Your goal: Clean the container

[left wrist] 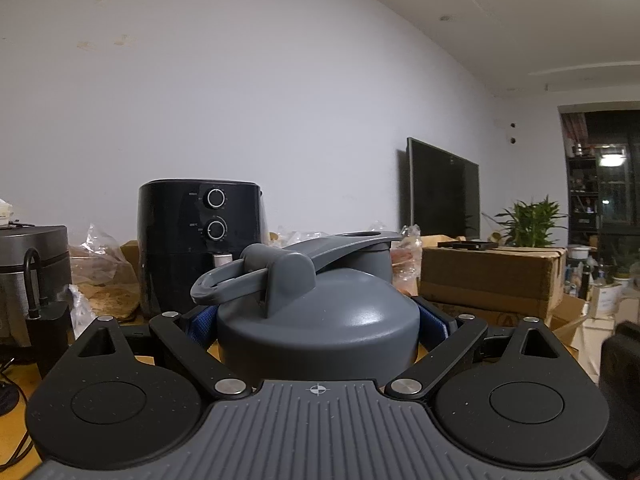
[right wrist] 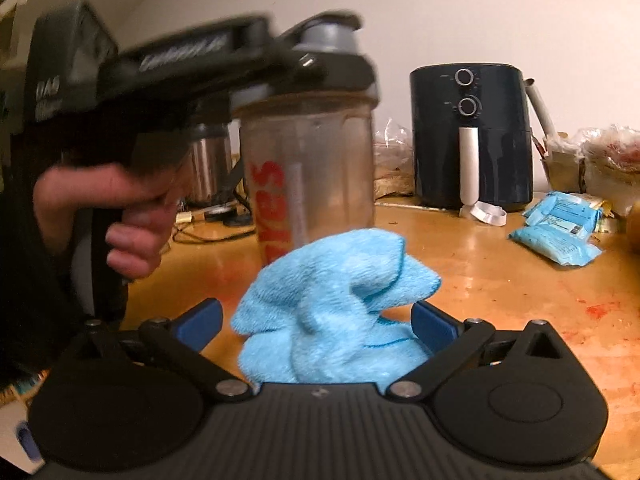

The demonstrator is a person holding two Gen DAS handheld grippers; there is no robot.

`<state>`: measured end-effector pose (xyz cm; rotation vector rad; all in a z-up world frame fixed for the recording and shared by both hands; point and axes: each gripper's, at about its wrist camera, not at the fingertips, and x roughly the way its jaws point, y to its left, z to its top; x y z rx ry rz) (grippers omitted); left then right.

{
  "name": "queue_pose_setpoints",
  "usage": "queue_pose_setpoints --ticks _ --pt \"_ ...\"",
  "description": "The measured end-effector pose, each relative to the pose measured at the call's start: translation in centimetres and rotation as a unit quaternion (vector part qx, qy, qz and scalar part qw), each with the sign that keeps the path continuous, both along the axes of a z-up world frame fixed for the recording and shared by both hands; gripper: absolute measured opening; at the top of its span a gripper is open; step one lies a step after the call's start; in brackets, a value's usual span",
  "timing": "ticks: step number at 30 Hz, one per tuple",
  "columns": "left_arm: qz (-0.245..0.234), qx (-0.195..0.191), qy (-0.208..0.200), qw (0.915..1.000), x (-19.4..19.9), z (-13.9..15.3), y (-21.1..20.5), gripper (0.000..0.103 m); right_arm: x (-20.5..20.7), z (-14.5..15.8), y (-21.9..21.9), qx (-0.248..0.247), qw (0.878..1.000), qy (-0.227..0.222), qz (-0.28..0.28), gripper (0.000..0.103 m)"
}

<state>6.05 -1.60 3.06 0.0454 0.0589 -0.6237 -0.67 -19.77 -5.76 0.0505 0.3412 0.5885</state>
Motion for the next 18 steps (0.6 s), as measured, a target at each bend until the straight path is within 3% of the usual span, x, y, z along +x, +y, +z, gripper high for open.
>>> queue_pose_setpoints --ticks 12,14,18 --pt "-0.031 0.001 0.001 0.9995 0.6 0.0 0.7 0.095 0.6 0.3 0.3 -0.031 0.999 0.035 0.017 0.103" --pt "-0.036 0.001 0.001 0.9994 0.6 0.0 0.8 0.095 0.8 0.5 0.2 -0.030 0.999 0.035 0.016 0.099" --pt "-0.044 0.001 0.001 0.9990 0.7 0.0 1.0 0.095 1.4 0.2 0.2 -0.039 0.998 0.049 0.004 0.049"
